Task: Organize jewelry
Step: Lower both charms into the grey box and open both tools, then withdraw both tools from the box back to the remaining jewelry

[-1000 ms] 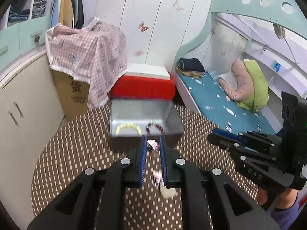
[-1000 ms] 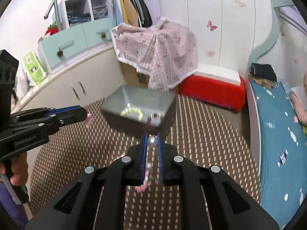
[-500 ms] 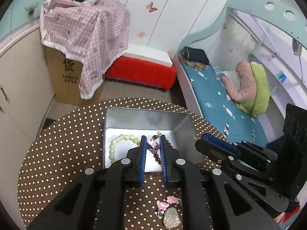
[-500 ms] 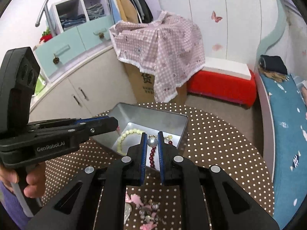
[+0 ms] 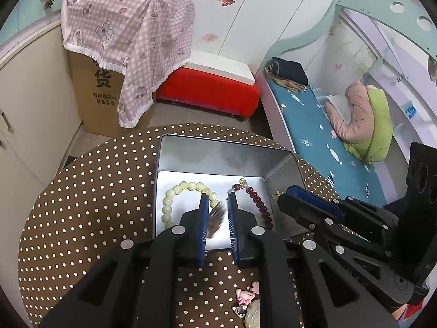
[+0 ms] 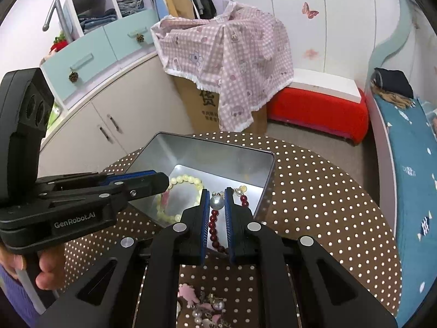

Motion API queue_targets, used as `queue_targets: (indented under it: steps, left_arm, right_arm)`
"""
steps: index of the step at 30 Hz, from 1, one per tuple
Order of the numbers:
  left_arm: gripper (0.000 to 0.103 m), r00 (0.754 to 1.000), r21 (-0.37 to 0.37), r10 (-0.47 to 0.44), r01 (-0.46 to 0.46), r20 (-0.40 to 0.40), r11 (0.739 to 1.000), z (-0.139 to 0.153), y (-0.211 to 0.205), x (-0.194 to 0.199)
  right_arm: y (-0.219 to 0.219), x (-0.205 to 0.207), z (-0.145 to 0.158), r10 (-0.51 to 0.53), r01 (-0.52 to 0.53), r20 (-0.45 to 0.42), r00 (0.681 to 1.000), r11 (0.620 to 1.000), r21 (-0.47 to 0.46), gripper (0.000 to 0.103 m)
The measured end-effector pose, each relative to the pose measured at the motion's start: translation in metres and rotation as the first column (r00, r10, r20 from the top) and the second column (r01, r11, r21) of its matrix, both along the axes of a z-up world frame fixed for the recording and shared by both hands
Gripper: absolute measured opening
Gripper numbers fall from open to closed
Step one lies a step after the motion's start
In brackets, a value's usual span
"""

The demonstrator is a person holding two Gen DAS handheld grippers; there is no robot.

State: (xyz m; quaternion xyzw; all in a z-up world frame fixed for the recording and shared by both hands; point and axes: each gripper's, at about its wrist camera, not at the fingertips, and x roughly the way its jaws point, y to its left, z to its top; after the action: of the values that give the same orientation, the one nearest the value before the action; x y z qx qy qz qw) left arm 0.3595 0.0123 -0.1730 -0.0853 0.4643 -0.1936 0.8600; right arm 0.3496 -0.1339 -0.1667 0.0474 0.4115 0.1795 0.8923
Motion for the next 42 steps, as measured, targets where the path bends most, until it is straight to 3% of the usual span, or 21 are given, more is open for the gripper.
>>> queue_targets:
  steps: [1,3,4,17,20,22,26,30,35,42]
  left_arm:
    - [0.014,1.0,0.002,0.004,-0.004,-0.003,1.0,-0.001,0.001,0.001]
    - [0.032,1.0,0.003,0.013,-0.013,0.001,1.0,-0.001,0.002,-0.001]
    - [0.035,1.0,0.007,0.019,-0.019,0.006,1.0,0.0,0.002,-0.001]
    - [0.037,0.999,-0.004,0.032,-0.032,0.043,0.999,0.016,0.002,-0.02]
    - [0.056,0.995,-0.006,0.056,-0.055,0.081,0.998,0.026,0.004,-0.032]
    - [0.057,0.991,-0.001,0.067,-0.067,0.114,0.998,0.036,0.005,-0.045]
    - [0.069,0.977,0.017,0.097,-0.102,0.188,0.995,0.053,0.006,-0.072]
    - [0.079,0.956,0.038,0.118,-0.133,0.268,0.99,0.068,0.005,-0.105]
    - [0.082,0.932,0.088,0.144,-0.183,0.332,0.979,0.067,-0.001,-0.143]
    - [0.082,0.948,0.143,0.151,-0.197,0.281,0.97,0.029,-0.013,-0.165]
  right_arm:
    - [0.0,0.001,0.0,0.0,0.0,-0.001,1.0,1.0,0.001,0.011]
    - [0.001,0.002,-0.001,-0.002,0.002,-0.004,1.0,1.0,0.002,0.012]
    - [0.001,0.001,-0.001,-0.002,0.002,-0.004,1.0,1.0,0.002,0.011]
    - [-0.004,-0.008,0.01,-0.012,0.012,0.014,1.0,1.0,0.012,0.014]
    - [-0.009,-0.019,0.022,-0.028,0.028,0.041,0.999,0.999,0.016,0.014]
    - [-0.013,-0.029,0.029,-0.037,0.037,0.059,0.998,0.999,0.016,0.015]
    - [-0.023,-0.055,0.048,-0.064,0.063,0.112,0.992,0.998,0.008,0.038]
    - [-0.034,-0.081,0.062,-0.081,0.082,0.148,0.986,0.997,-0.002,0.046]
    - [-0.044,-0.117,0.067,-0.101,0.109,0.189,0.977,0.994,-0.031,0.057]
    - [-0.056,-0.153,0.042,-0.113,0.127,0.167,0.979,0.989,-0.072,0.062]
